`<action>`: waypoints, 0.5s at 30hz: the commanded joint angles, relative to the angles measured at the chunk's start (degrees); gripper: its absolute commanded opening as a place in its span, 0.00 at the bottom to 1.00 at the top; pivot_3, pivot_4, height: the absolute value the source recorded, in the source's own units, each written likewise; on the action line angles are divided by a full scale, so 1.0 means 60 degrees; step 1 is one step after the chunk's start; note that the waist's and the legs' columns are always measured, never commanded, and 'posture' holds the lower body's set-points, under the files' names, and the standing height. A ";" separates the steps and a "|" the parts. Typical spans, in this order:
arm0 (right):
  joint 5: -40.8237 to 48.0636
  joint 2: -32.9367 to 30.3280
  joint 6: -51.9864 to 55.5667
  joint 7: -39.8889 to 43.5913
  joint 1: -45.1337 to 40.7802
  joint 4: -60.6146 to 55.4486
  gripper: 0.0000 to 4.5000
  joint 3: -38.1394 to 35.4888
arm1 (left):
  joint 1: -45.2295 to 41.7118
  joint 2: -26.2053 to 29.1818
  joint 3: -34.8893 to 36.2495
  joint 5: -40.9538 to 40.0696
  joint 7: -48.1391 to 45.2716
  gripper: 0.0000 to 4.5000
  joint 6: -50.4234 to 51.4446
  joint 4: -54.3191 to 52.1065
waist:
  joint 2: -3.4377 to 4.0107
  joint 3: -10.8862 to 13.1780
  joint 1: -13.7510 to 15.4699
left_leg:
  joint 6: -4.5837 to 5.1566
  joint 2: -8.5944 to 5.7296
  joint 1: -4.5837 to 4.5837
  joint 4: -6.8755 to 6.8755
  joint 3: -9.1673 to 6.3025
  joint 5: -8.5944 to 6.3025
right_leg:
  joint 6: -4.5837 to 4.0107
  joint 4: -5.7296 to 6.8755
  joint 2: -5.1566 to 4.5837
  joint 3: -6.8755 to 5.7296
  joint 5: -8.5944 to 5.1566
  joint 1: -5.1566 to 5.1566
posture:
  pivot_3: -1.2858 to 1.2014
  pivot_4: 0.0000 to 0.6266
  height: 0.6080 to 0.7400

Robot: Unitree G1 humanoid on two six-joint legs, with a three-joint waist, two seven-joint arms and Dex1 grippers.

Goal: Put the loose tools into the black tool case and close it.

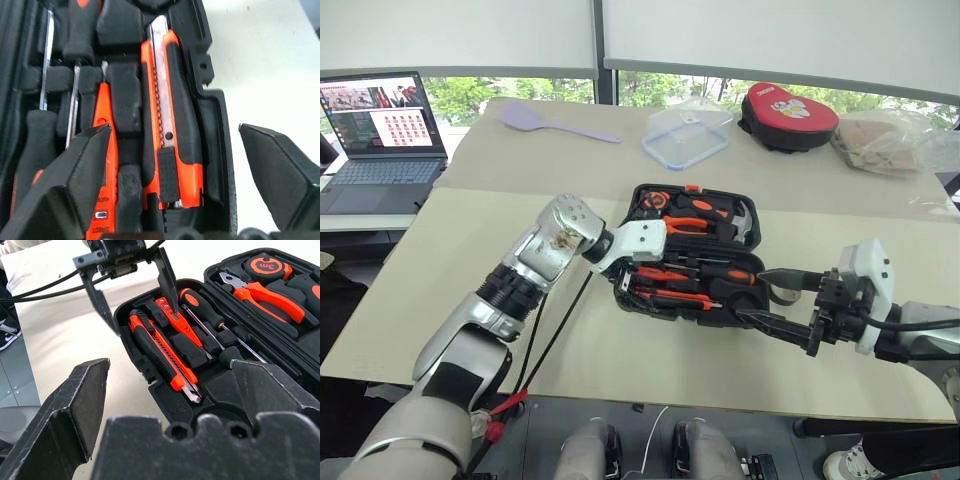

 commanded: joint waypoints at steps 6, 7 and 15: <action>-0.0093 0.0107 -0.0273 0.0010 -0.0300 -0.0045 1.00 -0.0004 | -0.0021 -0.0172 0.0000 0.0093 0.0083 0.19 -0.0162 -0.0080 | 0.0000 0.0000 0.0005 | 0.0000 -0.0001 -0.0002 0.0000 0.0001 0.0000 | 0.0000 0.0000 0.0000 -0.0001 0.0000 0.0000 | 0.52 0.24 0.93; -0.0096 0.0118 -0.0268 0.0012 -0.0308 -0.0043 1.00 -0.0003 | 0.0024 -0.0135 -0.0069 0.0119 0.0003 0.12 -0.0226 -0.0145 | 0.0000 0.0000 0.0000 | 0.0000 -0.0001 -0.0001 0.0000 0.0001 0.0000 | 0.0000 0.0000 0.0000 -0.0001 0.0000 0.0000 | 0.52 0.24 0.93; -0.0178 0.0194 -0.0266 -0.0024 -0.0349 0.0001 1.00 0.0046 | 0.0365 -0.0026 -0.0793 0.0914 -0.0047 0.01 -0.0920 -0.0103 | 0.0000 -0.0001 -0.0013 | 0.0000 0.0000 0.0005 0.0000 -0.0001 0.0000 | -0.0001 0.0000 0.0000 -0.0001 0.0000 0.0005 | 0.52 0.24 0.93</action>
